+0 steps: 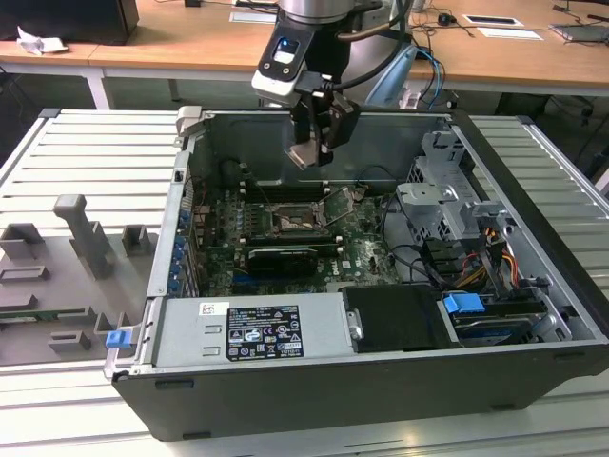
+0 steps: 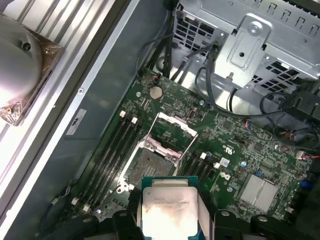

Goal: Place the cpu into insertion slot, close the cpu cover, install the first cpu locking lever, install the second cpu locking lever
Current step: 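Place the cpu into insertion slot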

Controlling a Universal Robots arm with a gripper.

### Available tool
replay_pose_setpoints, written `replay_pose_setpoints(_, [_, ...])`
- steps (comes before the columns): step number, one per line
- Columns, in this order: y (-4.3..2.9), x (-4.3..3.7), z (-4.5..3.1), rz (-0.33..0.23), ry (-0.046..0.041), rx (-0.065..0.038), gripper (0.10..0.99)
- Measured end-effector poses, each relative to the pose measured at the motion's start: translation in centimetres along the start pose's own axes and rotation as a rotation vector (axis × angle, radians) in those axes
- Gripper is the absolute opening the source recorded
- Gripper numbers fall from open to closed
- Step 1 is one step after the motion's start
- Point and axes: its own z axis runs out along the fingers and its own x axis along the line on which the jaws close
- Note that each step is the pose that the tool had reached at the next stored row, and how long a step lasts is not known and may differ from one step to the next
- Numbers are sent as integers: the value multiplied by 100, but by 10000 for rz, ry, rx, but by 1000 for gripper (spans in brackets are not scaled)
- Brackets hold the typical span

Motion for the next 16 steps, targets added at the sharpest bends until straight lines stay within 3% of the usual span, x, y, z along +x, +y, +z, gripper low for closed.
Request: replay_pose_setpoints(16, [-3, 0, 29, 1593, -146, -23, 537])
